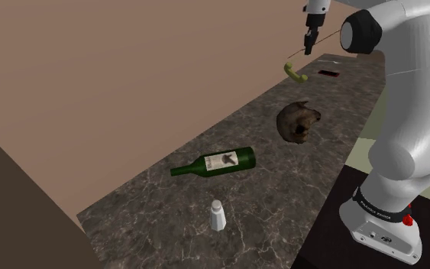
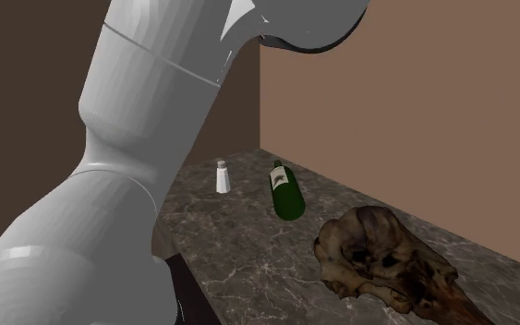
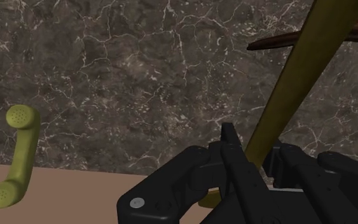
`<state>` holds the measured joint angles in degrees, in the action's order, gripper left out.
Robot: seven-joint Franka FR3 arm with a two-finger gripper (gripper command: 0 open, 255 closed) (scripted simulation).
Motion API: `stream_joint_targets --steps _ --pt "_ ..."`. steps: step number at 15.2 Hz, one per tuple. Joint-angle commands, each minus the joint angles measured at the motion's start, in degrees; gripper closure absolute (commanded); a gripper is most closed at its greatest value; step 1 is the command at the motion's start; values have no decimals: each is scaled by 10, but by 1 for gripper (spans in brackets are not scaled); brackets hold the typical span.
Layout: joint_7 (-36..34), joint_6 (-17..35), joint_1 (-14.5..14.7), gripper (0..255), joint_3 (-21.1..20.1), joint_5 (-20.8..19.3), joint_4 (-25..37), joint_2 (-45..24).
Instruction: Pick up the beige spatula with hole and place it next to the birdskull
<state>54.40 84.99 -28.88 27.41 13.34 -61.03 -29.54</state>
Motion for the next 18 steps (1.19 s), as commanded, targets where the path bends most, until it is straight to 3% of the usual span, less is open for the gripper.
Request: stream_joint_targets --steps 1,18 --pt "6 6 -6 255 -1 4 4 -10" --pt "14 150 23 255 -1 -2 -164 11"
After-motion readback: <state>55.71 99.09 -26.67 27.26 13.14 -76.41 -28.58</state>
